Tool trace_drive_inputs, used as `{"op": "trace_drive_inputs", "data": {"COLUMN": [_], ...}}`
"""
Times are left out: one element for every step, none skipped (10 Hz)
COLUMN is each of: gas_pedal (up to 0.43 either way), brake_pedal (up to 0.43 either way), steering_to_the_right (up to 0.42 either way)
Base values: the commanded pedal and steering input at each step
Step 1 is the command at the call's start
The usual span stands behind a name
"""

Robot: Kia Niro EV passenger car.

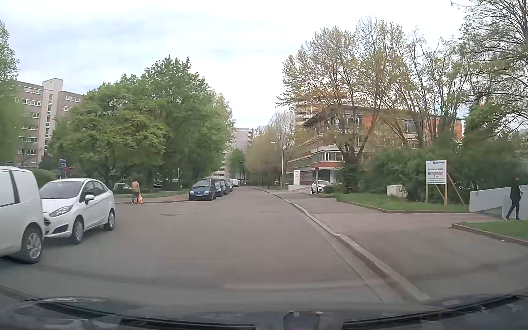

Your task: Follow the waypoints while adhering to traffic rules and regulations

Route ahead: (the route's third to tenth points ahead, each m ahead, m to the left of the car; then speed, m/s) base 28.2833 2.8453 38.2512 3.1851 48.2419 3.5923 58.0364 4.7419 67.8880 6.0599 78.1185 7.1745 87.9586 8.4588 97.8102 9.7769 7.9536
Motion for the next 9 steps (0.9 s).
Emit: {"op": "trace_drive_inputs", "data": {"gas_pedal": [0.047, 0.047, 0.047, 0.047, 0.047, 0.047, 0.047, 0.047, 0.047], "brake_pedal": [0.000, 0.000, 0.000, 0.000, 0.000, 0.000, 0.000, 0.000, 0.000], "steering_to_the_right": [-0.005, -0.005, -0.004, -0.004, -0.004, -0.004, -0.004, -0.004, -0.004]}}
